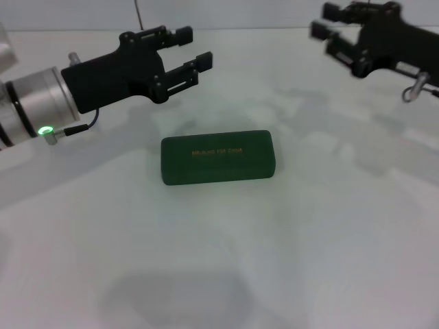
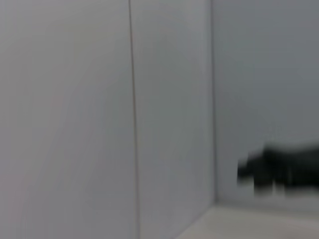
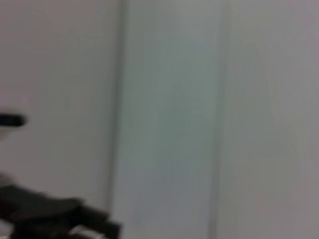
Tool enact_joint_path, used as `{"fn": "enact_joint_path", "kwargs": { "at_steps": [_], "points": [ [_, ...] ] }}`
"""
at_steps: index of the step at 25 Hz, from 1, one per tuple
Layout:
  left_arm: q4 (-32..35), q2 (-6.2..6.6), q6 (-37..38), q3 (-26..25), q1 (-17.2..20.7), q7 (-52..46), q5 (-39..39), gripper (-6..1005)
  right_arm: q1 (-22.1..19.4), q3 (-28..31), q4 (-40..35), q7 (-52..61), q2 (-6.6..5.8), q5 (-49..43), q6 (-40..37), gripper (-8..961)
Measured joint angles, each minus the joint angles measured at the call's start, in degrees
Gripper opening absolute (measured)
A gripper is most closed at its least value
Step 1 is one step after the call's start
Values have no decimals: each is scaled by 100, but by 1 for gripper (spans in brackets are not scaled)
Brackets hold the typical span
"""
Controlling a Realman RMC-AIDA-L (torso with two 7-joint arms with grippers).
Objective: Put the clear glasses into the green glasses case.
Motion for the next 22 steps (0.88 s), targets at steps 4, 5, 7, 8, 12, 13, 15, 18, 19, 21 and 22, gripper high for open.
{"fn": "enact_joint_path", "kwargs": {
  "at_steps": [4,5,7,8,12,13,15,18,19,21,22],
  "points": [
    [-7,28,844,3,83,34,62,608,111,-750,-142,414,-17,-36,-183,249],
    [-21,18,1072,5,121,120,97,642,160,-971,-186,618,-82,-76,-333,295],
    [-32,16,1427,8,215,296,175,696,268,-1159,-192,877,-226,-169,-685,387],
    [-32,21,1585,9,267,384,225,715,310,-1191,-162,941,-282,-203,-833,433],
    [-30,35,1966,10,424,632,378,794,307,-1192,-103,920,-385,-242,-1325,599],
    [-30,35,2023,10,462,668,397,813,303,-1198,-104,889,-386,-260,-1414,639],
    [-32,32,2069,10,520,695,408,853,272,-1214,-124,805,-358,-325,-1547,719],
    [-33,13,2071,9,586,697,405,891,204,-1222,-173,754,-330,-344,-1646,822],
    [-33,10,2071,10,610,698,400,890,183,-1223,-186,737,-320,-345,-1684,857],
    [-33,8,2071,9,677,699,379,889,158,-1218,-186,716,-308,-345,-1733,891],
    [-34,7,2073,7,708,699,369,888,140,-1217,-186,711,-301,-345,-1746,891]
  ]
}}
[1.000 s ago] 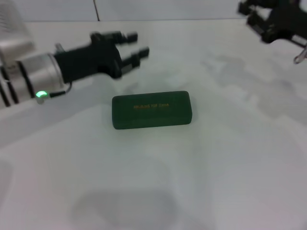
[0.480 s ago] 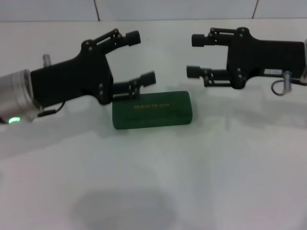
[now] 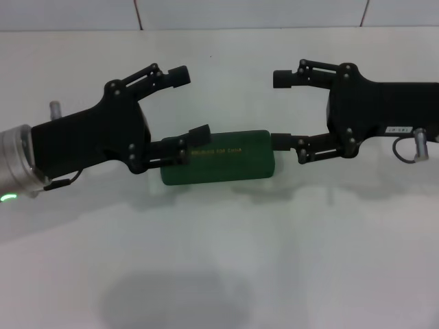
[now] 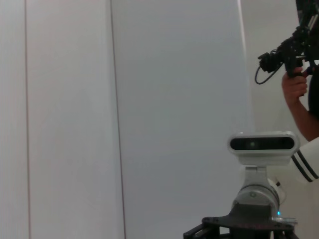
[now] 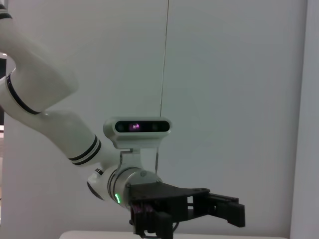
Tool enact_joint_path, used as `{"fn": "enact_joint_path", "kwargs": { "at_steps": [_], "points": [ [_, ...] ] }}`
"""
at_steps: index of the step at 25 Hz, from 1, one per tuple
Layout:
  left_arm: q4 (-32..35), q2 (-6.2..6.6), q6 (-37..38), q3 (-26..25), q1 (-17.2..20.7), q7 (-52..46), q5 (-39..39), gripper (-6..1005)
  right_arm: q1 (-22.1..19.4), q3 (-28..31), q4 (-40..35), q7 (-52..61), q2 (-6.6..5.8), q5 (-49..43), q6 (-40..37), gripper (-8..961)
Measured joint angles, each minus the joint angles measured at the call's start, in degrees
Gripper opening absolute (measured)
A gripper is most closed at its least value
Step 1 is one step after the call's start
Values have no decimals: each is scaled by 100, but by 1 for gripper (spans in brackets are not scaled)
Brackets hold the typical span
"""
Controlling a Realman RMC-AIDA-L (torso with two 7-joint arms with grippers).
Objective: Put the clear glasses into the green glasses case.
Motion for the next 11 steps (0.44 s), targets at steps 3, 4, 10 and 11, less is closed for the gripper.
{"fn": "enact_joint_path", "kwargs": {
  "at_steps": [3,4,10,11],
  "points": [
    [0,-1,1,-3,53,1,-11,888,-62,15,-12,-19,23,0,-9,891],
    [0,-2,2,-4,74,1,-13,888,-76,20,-14,-25,31,0,-9,891],
    [0,-9,2,-7,146,54,-17,888,-150,13,-15,-111,92,0,20,891],
    [0,-11,2,-7,149,60,-18,888,-164,17,-21,-113,97,0,20,891]
  ]
}}
